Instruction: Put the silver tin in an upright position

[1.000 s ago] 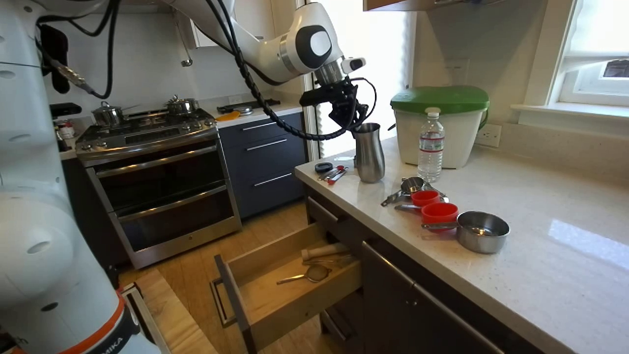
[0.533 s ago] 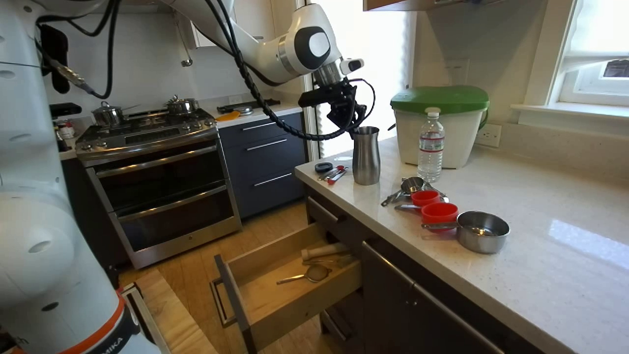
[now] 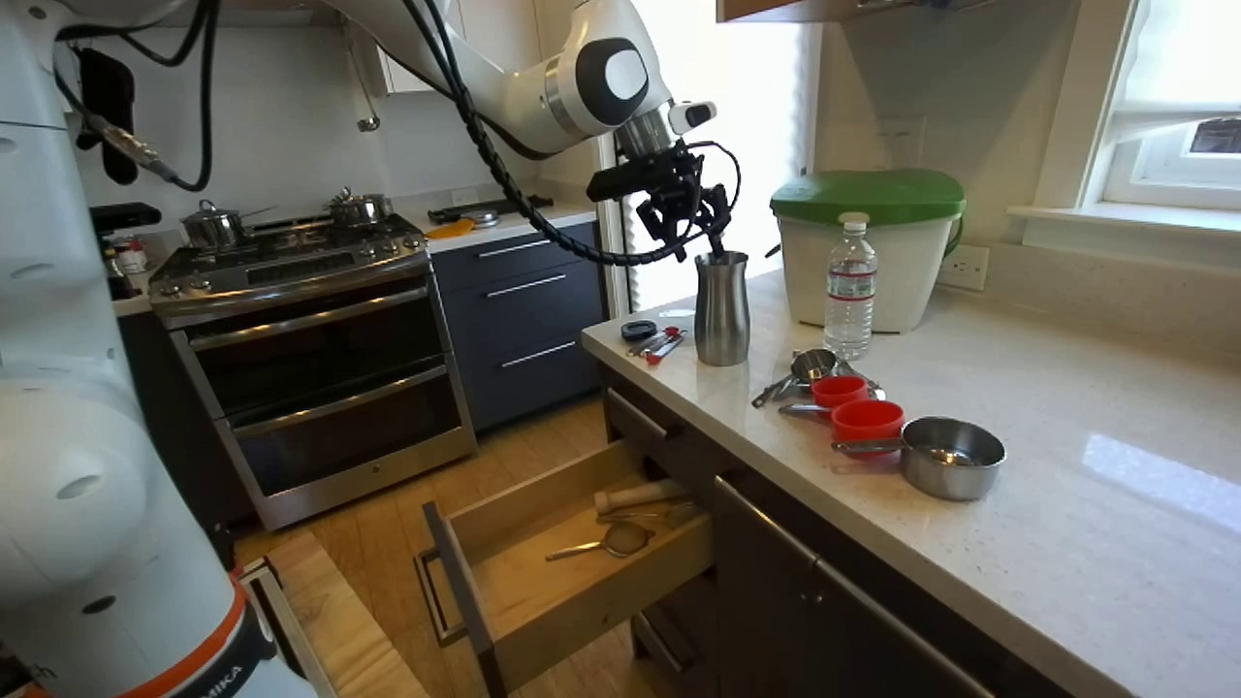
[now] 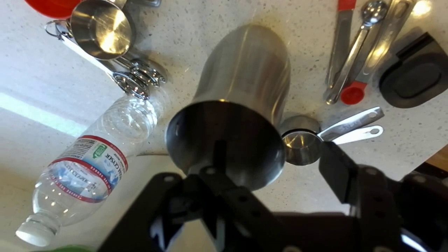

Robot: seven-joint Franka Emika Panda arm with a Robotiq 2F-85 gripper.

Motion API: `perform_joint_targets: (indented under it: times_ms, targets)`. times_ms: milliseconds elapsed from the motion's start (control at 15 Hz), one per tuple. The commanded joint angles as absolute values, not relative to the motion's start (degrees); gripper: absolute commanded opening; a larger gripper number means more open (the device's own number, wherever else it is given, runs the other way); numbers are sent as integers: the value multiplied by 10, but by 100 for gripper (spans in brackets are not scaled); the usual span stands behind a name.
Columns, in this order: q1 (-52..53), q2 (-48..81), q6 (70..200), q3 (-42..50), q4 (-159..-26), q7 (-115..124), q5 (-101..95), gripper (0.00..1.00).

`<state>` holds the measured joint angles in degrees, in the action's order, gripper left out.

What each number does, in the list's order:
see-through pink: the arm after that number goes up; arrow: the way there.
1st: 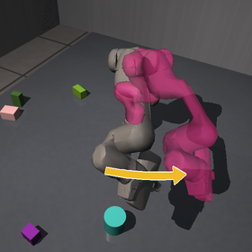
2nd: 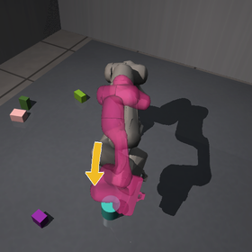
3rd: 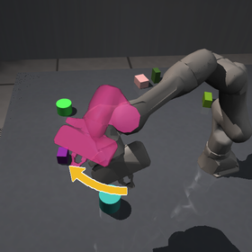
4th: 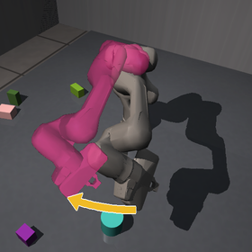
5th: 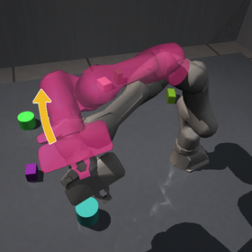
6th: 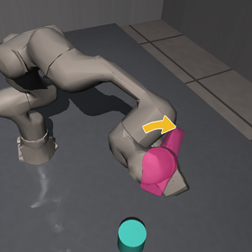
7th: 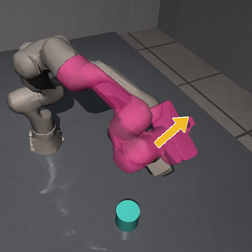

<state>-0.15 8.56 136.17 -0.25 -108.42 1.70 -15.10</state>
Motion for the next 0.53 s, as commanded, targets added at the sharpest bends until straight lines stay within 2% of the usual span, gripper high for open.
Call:
perform_joint_targets:
  times_ms: [0,467]
  targets:
    - [-2,56,1350,0,-1094,-4,-130,99]
    - [-7,-21,1258,0,-1112,-50,-42,100]
